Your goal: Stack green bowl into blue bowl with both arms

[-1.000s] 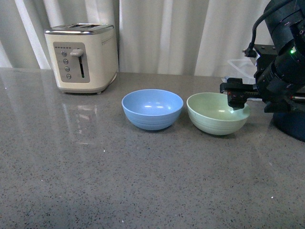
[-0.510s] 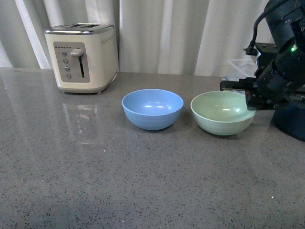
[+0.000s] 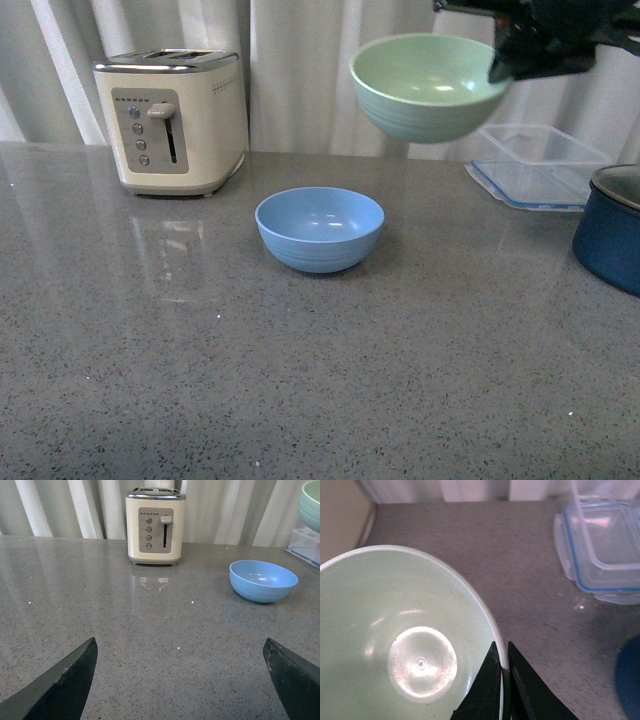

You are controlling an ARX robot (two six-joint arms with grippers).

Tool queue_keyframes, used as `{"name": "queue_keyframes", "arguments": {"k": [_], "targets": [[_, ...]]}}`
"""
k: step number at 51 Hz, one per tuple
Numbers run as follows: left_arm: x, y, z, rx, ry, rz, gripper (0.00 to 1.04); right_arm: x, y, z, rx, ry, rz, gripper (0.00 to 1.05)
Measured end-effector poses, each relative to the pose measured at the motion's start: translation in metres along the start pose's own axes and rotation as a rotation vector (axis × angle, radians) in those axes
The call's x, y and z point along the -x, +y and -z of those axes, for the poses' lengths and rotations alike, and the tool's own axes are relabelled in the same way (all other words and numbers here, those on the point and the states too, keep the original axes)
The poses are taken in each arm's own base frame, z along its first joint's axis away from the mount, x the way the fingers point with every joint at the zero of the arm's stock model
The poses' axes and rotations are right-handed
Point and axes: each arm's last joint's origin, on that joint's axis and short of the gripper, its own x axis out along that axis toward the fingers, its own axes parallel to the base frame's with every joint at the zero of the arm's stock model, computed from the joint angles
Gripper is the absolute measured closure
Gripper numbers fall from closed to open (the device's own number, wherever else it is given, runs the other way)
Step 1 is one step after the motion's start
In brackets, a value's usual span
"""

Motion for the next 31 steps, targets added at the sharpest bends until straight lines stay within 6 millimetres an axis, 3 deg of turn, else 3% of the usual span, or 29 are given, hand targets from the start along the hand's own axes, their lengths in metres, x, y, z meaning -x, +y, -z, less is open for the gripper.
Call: {"name": "queue_keyframes", "arguments": {"k": [7, 13, 22, 31], "targets": [[0.0, 0.0, 0.0, 0.0, 0.0, 0.0, 0.07, -0.001, 0.03, -0.002, 0.025, -0.017, -0.057, 1.04], [0.0, 0.0, 0.0, 0.0, 0.0, 0.0, 0.07, -0.024, 0.052, 0.011, 0.041, 0.008, -0.079, 1.04], [0.0, 0.0, 0.0, 0.0, 0.0, 0.0, 0.07, -0.068, 0.053, 0.043, 0.034, 0.104, -0.035, 1.04], [0.0, 0.0, 0.0, 0.0, 0.0, 0.0, 0.07, -0.081, 0.052, 0.05, 0.034, 0.131, -0.009, 1.04]]}}
